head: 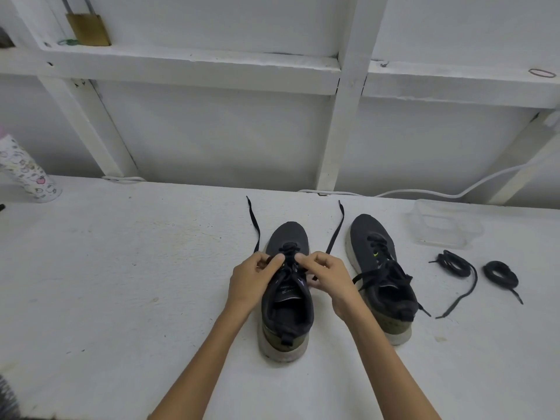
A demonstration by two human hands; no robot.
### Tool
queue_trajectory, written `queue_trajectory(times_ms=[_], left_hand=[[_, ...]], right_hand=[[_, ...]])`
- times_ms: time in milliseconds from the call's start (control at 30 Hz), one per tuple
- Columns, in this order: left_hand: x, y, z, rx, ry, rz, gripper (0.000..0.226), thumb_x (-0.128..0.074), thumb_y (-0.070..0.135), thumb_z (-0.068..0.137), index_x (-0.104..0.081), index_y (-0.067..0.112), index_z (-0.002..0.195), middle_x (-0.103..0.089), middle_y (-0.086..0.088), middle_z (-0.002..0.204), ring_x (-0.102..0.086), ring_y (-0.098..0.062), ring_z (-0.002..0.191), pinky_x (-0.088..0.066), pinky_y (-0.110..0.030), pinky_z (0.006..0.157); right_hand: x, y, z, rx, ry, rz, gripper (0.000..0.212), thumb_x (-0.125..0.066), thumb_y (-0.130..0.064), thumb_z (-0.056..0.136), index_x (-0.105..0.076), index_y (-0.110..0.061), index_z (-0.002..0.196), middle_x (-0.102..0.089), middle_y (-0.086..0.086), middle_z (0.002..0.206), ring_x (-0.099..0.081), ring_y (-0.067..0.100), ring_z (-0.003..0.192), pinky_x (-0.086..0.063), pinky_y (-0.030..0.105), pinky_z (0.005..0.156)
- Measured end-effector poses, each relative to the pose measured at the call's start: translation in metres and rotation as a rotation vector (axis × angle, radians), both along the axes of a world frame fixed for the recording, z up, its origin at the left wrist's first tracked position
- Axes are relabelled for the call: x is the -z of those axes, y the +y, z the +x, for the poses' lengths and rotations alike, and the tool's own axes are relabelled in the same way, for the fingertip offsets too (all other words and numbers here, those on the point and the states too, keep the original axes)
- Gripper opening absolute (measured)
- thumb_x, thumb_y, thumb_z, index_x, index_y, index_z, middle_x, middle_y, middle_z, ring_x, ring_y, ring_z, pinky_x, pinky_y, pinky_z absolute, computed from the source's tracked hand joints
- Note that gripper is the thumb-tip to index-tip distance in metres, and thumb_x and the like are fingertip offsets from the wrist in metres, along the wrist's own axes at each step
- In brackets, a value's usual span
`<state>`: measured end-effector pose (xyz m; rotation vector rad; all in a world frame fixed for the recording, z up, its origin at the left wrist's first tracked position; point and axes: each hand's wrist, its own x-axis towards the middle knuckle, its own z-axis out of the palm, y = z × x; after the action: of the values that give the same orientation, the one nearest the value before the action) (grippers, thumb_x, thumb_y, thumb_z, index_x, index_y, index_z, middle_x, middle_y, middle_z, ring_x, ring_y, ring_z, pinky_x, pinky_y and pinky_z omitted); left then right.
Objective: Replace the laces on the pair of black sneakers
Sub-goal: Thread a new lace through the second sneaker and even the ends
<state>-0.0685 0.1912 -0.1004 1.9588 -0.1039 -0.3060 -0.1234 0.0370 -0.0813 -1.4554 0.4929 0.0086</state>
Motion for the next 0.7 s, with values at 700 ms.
queue_trajectory(times_ms=[700], left_hand=[[-0.002, 0.022, -0.027, -0.070, 0.025, -0.226, 0.007, -0.055, 0.026, 0.098, -0.058, 0.020, 0.094, -0.050, 0.009, 0.052, -0.047, -0.005, 0.053, -0.041, -0.012, 0.058]], right_hand=[[0.015, 0.007, -0.035, 0.080, -0.061, -0.105, 0.012, -0.068, -0.019, 0.092, -0.065, -0.012, 0.100, -0.063, 0.008, 0.074, -0.057, 0.012, 0.069, -0.047, 0.023, 0.067]])
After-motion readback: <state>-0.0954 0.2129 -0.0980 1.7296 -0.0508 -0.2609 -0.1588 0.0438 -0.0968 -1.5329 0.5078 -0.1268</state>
